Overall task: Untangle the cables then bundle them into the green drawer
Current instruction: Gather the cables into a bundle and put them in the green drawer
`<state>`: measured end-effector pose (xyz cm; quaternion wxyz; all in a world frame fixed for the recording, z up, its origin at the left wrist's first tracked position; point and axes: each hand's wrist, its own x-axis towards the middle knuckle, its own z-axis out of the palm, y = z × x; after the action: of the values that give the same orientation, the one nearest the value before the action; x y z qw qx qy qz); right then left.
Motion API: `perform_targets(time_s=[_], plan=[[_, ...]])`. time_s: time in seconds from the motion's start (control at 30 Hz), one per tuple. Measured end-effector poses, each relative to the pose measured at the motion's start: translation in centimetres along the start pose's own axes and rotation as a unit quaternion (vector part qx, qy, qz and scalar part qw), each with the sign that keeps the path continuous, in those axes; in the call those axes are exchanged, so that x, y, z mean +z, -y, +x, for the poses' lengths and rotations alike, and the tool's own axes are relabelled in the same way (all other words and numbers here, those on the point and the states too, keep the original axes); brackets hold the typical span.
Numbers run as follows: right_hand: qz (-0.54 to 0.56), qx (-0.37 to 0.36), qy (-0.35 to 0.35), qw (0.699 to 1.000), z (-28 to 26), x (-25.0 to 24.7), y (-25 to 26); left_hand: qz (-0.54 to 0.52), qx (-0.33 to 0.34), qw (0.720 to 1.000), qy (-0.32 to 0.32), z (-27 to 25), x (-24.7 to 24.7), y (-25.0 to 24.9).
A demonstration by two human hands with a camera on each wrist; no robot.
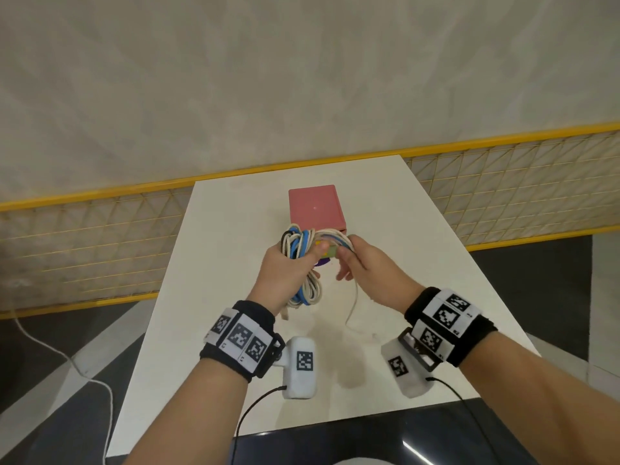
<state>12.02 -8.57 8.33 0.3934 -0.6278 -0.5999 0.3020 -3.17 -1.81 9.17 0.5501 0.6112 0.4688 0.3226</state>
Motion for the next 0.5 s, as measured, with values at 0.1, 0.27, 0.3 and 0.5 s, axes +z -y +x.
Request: perform_targets(time_s=[0.1, 0.27, 0.3, 0.5], plan=[[0.058, -0.008, -0.024, 0.998, 0.5, 2.0, 1.2, -0.058, -0.004, 0.998, 0.012, -0.6, 1.7, -0.4], [0.071, -0.015, 0.047, 0.996, 0.8, 2.2, 2.0, -0.175, -0.071, 0.982, 0.000, -0.7, 2.5, -0.5], [0.081, -0.007, 0.070, 0.994, 0.6, 1.7, 2.2, -0.196, -0.080, 0.977, -0.008, -0.8, 2.3, -0.6], [0.121, 0.013, 0.183, 0.975, -0.3, 0.7, 1.1, -0.206, -0.055, 0.975, -0.061, 0.0, 1.5, -1.4]])
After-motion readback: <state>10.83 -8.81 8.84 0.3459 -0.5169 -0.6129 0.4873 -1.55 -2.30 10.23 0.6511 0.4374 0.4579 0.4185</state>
